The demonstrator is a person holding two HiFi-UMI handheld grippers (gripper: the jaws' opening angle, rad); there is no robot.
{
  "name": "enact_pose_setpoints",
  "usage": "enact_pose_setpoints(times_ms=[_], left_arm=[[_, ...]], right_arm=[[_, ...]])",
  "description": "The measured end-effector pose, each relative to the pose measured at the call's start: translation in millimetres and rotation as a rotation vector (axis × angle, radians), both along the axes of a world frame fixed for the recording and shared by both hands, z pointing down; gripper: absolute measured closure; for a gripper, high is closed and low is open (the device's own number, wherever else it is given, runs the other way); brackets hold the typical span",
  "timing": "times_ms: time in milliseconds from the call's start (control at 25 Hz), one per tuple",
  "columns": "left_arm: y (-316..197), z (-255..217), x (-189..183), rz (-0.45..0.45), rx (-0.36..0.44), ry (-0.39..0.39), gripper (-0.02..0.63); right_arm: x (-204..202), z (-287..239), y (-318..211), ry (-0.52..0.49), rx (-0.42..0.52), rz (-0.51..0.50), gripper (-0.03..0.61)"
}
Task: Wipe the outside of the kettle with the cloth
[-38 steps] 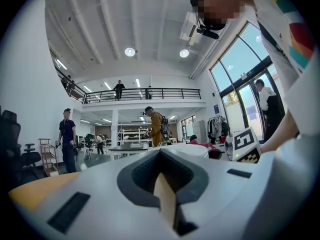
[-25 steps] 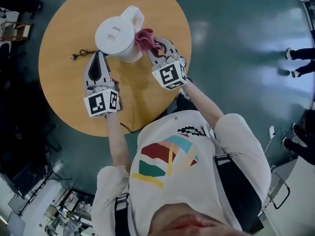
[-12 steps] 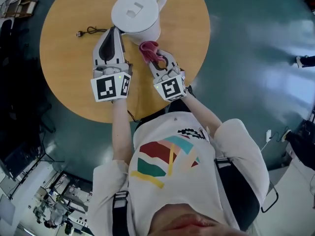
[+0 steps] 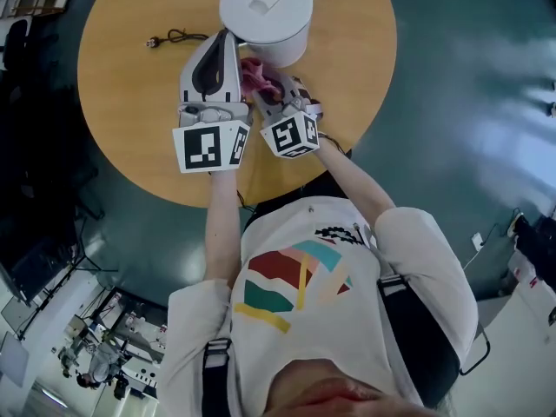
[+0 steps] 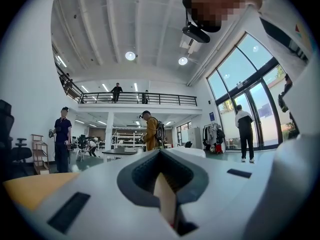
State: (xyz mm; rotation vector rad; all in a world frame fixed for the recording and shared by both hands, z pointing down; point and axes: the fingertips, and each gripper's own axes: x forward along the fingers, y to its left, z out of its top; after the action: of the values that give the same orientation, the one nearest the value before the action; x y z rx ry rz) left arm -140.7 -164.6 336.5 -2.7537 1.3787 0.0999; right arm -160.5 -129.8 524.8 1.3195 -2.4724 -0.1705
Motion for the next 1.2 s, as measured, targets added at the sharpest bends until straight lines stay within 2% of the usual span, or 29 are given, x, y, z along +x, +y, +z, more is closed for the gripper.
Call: enact_pose_setpoints(times_ms=[560, 1200], left_arm=[[0.5, -0.6, -1.0, -0.008, 0.006, -0.004, 0.573], [4.4, -0.6, 0.1, -0.06, 0.013, -0.023, 0.573]], right_arm=[[12.5, 2.5, -9.9, 0.031, 0.003, 0.024, 0.54], [102.7, -0.1, 7.5, 0.036, -0.043, 0.009, 0.54]])
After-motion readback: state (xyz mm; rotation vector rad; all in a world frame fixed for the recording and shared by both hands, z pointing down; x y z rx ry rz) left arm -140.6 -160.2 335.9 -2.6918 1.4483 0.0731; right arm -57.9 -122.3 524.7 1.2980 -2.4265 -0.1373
